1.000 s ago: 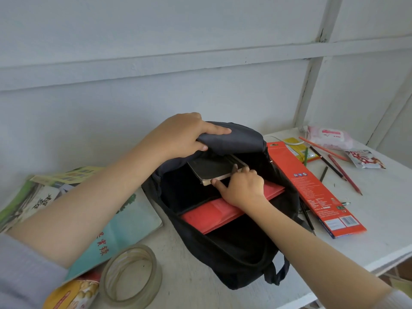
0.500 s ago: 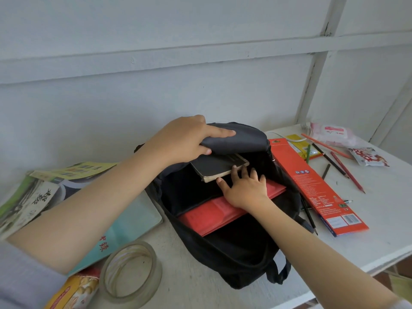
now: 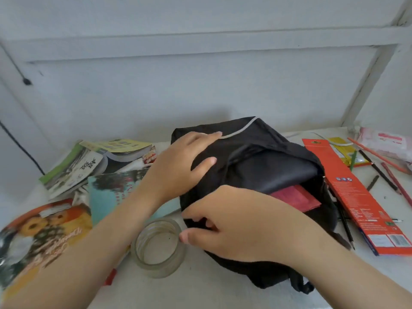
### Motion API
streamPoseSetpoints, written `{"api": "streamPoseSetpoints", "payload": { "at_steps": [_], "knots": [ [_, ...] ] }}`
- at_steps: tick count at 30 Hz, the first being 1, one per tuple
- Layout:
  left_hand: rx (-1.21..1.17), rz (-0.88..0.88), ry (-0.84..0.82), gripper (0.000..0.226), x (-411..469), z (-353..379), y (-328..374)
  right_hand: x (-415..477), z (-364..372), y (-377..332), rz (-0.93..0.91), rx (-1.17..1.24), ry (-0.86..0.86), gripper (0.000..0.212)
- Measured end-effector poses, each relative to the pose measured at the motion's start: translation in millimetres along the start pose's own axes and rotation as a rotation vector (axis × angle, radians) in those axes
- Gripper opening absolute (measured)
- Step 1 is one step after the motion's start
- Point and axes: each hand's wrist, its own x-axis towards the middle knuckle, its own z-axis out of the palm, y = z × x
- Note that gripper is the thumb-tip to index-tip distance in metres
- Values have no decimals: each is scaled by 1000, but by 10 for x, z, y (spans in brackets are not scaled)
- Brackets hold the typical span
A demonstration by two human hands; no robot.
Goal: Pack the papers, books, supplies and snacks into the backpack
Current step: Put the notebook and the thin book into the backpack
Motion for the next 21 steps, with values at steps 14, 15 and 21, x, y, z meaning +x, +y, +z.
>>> {"api": "streamPoseSetpoints", "payload": {
  "at_steps": [14,15,21],
  "knots": [
    [154,-898,138,69,-1703,-101,-944,2199,627,260,-67,-289,-6,58],
    [125,-895,159,70,-1705,-89,-949,2261,672,284,-69,-260,-17,62],
    [-203,-944,428,83,-1572,-86,-794,2385,753,376,-106,-115,33,58]
  ]
}}
